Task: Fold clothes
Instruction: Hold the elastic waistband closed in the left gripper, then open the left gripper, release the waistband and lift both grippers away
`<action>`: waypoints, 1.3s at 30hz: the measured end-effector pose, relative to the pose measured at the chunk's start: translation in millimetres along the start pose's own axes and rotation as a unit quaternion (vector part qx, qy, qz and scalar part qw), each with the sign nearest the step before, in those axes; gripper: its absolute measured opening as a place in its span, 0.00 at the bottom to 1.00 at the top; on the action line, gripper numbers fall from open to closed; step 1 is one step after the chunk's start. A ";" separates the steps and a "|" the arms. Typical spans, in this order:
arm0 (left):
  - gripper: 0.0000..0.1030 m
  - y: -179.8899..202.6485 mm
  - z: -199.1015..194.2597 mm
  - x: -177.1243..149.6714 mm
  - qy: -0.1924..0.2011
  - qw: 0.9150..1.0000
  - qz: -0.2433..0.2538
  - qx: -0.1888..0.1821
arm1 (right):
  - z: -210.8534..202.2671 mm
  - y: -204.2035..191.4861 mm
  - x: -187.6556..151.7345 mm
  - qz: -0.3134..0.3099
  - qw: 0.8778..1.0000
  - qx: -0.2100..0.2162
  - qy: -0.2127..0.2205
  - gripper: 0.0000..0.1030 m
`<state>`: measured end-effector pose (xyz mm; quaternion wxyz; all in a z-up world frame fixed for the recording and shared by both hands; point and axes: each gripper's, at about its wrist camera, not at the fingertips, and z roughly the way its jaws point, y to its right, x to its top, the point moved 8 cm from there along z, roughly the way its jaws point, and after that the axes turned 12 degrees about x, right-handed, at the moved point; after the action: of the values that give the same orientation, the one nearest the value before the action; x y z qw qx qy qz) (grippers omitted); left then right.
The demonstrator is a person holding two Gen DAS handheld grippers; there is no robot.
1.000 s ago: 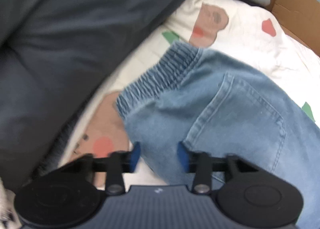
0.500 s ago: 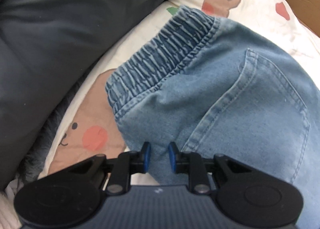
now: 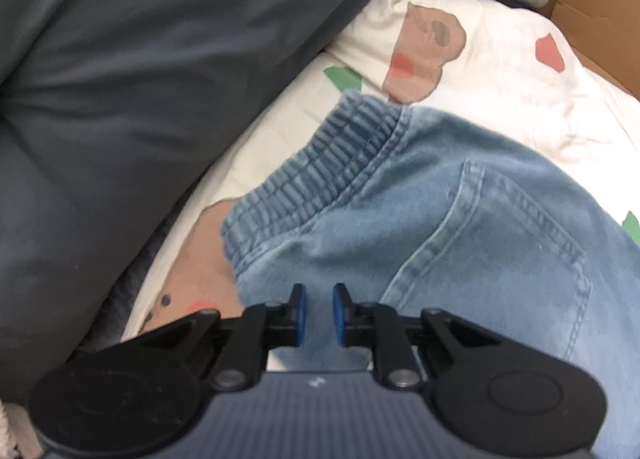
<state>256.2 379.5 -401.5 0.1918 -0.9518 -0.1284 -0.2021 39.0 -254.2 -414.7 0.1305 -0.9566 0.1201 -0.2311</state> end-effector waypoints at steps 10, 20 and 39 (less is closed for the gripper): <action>0.15 43.9 10.8 41.2 0.042 0.999 0.016 -0.019 | 11.4 12.9 -6.5 0.009 1.000 -0.010 -0.018 0.40; 0.09 46.5 44.1 68.7 0.006 0.999 -0.043 -0.023 | 18.2 9.1 -5.3 -0.001 1.000 -0.009 -0.022 0.40; 0.55 22.6 -110.0 75.8 -0.004 0.997 -0.053 -0.056 | -104.4 33.4 141.5 0.009 0.994 0.002 0.109 0.41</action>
<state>293.7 326.1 -282.8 0.1267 -0.9537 -0.1674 -0.2152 106.3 -346.8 -277.0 0.1205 -0.9242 0.1423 -0.3334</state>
